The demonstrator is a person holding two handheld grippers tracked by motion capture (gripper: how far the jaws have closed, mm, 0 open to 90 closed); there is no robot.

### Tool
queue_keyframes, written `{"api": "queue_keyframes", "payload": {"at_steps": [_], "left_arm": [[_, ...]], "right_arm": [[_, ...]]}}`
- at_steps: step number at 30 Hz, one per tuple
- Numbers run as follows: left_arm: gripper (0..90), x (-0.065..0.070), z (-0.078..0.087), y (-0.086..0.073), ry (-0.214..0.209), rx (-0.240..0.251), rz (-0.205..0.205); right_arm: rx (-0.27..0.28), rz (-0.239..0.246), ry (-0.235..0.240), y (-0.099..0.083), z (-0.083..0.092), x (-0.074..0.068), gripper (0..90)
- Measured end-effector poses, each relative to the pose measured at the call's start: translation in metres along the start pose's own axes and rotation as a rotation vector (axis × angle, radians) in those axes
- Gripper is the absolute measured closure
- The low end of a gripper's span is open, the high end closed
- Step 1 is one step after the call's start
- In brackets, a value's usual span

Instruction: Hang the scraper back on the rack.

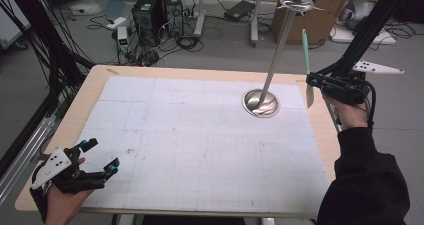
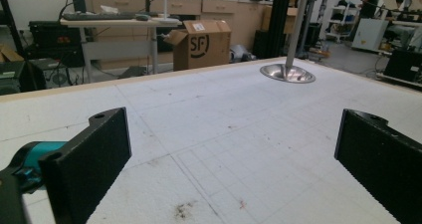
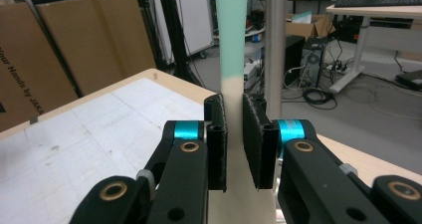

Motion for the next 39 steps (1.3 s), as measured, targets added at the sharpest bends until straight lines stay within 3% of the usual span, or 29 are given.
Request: {"api": "queue_keyframes", "payload": {"at_steps": [16,28,39], "left_arm": [[1.7,-0.005,0.004,-0.004,0.018,-0.009,0.013],[1.7,-0.007,0.007,-0.005,0.029,-0.014,0.013],[1.7,-0.008,0.007,-0.006,0.035,-0.013,0.019]], "right_arm": [[0.057,-0.014,-0.036,0.027,0.007,0.028,80.7],[0.099,-0.035,-0.054,0.039,0.007,0.038,80.7],[0.088,-0.037,-0.059,0.039,0.001,0.041,80.7]]}}
Point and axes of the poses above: each handheld gripper's, and its own axes: z roughly backward along the jaws, y roughly out of its top, x roughly to its right, the point moved 8 cm from there along -z, roughly forward along the jaws, and after that the axes turned 9 degrees about -y, right-handed, at the moved point
